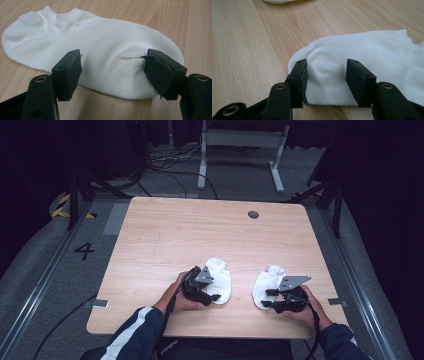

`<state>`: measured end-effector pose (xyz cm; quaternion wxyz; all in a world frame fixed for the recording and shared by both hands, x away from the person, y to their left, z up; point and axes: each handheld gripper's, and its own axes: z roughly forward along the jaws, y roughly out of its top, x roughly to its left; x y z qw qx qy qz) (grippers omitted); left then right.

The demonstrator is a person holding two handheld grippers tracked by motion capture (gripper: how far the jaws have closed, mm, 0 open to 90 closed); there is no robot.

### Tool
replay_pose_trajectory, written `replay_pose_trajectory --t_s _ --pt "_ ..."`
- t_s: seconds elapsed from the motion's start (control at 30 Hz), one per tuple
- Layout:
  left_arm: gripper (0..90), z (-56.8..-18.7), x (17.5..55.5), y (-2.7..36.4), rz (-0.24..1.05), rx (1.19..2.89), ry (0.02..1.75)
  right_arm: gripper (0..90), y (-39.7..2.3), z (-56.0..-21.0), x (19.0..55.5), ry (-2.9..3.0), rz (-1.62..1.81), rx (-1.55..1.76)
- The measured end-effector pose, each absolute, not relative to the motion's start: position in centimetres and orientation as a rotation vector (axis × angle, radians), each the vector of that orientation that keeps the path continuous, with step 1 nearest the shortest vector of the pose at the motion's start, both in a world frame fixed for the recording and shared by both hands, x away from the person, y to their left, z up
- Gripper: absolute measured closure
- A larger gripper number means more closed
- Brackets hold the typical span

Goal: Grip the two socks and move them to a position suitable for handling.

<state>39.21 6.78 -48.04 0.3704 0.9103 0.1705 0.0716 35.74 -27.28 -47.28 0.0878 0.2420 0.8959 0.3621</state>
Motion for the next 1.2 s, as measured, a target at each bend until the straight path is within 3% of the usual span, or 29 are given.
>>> replay_pose_trajectory --t_s 0.17,0.53,0.67,0.97,1.2 --pt "30.2 -46.6 37.7 6.9 0.183 2.321 0.395 51.6 -27.3 -46.9 35.0 2.713 1.056 0.65" --pt "52.2 -47.2 36.6 6.2 0.12 2.401 0.327 50.4 -28.6 -45.2 35.2 2.527 1.079 0.764" --pt "55.7 -47.3 36.9 6.2 0.144 2.417 0.311 50.4 -29.8 -45.4 35.9 2.43 1.093 0.866" --pt "51.4 -47.2 37.9 7.0 0.161 2.423 0.339 50.1 -29.5 -47.4 36.6 2.526 1.051 0.875" --pt "39.7 -46.9 38.3 8.0 0.175 2.424 0.39 50.0 -28.2 -47.5 36.1 2.564 1.049 0.821"
